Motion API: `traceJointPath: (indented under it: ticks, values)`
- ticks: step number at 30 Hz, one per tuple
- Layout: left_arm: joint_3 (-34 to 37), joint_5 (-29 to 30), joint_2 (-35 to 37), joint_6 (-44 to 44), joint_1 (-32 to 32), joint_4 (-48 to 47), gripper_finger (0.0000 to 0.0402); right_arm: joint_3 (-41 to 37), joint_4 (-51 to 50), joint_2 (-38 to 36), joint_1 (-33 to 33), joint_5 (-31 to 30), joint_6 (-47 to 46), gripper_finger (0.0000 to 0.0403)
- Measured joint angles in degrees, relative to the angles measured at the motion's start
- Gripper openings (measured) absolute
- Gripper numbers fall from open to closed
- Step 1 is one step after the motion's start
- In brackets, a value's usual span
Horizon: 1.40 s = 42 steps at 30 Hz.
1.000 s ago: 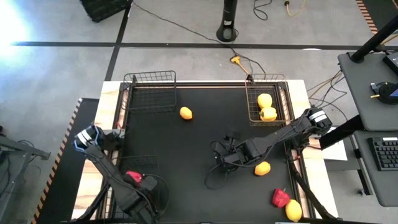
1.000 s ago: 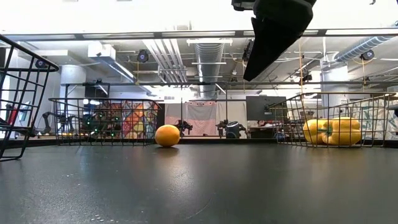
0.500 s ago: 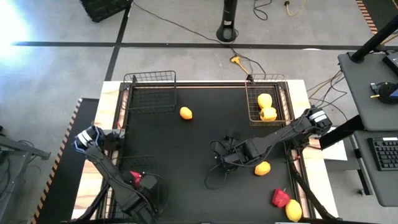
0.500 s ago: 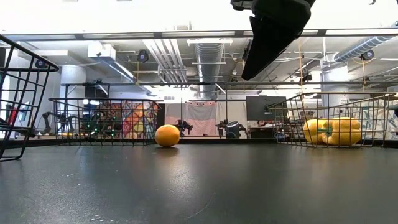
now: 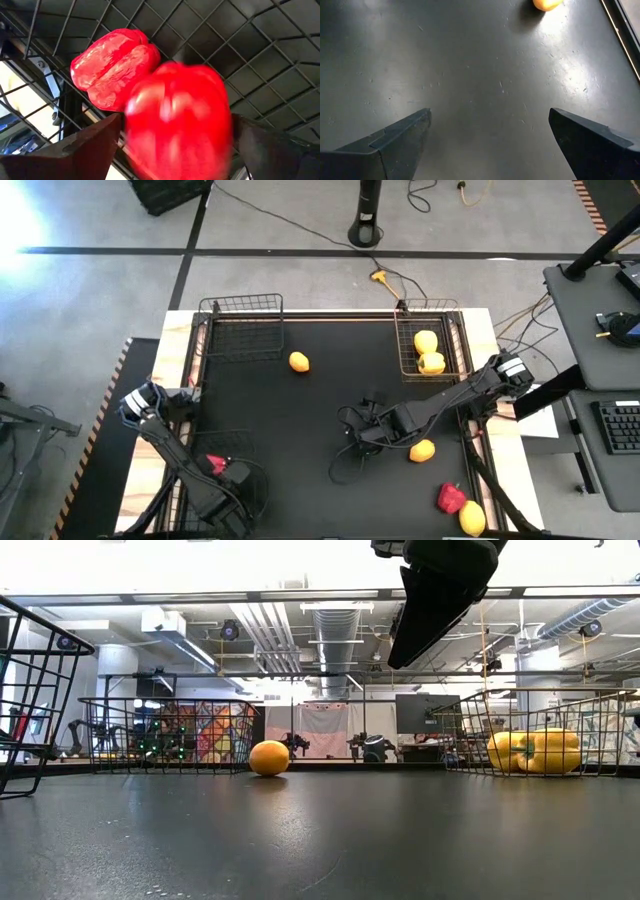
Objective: Sort produce into baskets
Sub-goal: Put the top red bell pepper into the bottom black wire basket, then put the red bell pepper into the bottom black wire basket
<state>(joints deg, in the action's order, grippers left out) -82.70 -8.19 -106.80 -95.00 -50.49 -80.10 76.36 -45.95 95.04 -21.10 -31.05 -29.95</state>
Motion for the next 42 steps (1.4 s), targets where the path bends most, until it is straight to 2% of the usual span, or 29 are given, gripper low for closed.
traceJointPath:
  ticks: [9, 13, 15, 16, 18, 21, 25, 29, 33, 35, 38, 40, 42]
  values:
    - [-0.4, -0.9, 0.1, 0.7, 0.0, -0.5, 0.0377, 0.0, 0.0, 0.0, 0.0, 0.0, 0.0, 0.0394]
    - [-5.1, -1.8, 0.5, 0.7, -0.1, -6.9, 0.0377, 0.0, 0.0, 0.0, 0.0, 0.0, 0.4, 0.0394]
    - [-9.1, -0.5, 0.5, 0.4, -0.1, -10.5, 0.0377, 0.2, -0.6, 0.0, 0.0, 0.0, 1.1, 0.0394]
    - [-11.0, 1.4, 0.8, 0.4, -0.1, -10.0, 0.0378, 0.5, -1.2, 0.0, -0.2, 0.1, 1.1, 0.0394]
    - [-14.4, 8.9, 1.7, 0.7, -0.1, -9.1, 0.0378, 1.6, -1.9, 0.0, -0.5, 0.2, 1.2, 0.0394]
    - [-19.5, 23.8, 1.9, 1.9, -0.2, -9.9, 0.0378, 3.8, -4.3, 0.0, -1.8, 0.5, 1.3, 0.0394]
    - [-22.8, 43.9, 1.6, 12.0, -0.1, -9.2, 0.0378, 9.1, -14.9, 0.0, -5.1, 3.8, -2.1, 0.0394]
    - [-21.2, 54.0, 1.3, 23.8, 1.1, -5.2, 0.0375, 14.6, -26.7, 0.0, -9.7, 11.5, -12.1, 0.0394]
    - [-16.4, 62.1, 1.3, 31.8, 4.2, 2.9, 0.0367, 15.9, -32.6, -0.1, -14.3, 17.8, -21.2, 0.0394]
    - [-13.9, 63.4, 1.2, 36.6, 7.0, 8.0, 0.0364, 15.3, -33.9, -0.1, -16.7, 19.3, -25.3, 0.0394]
    - [-9.9, 60.6, 1.2, 47.2, 12.1, 19.9, 0.0361, 13.4, -34.8, 0.0, -19.8, 21.4, -32.7, 0.0394]
    - [-7.1, 56.1, 1.1, 56.4, 15.5, 31.2, 0.0361, 11.9, -34.8, 0.0, -21.8, 24.9, -38.9, 0.0394]
    - [-3.8, 49.0, 1.0, 65.1, 18.5, 45.0, 0.0361, 10.7, -34.9, 0.0, -23.8, 30.1, -45.4, 0.0394]
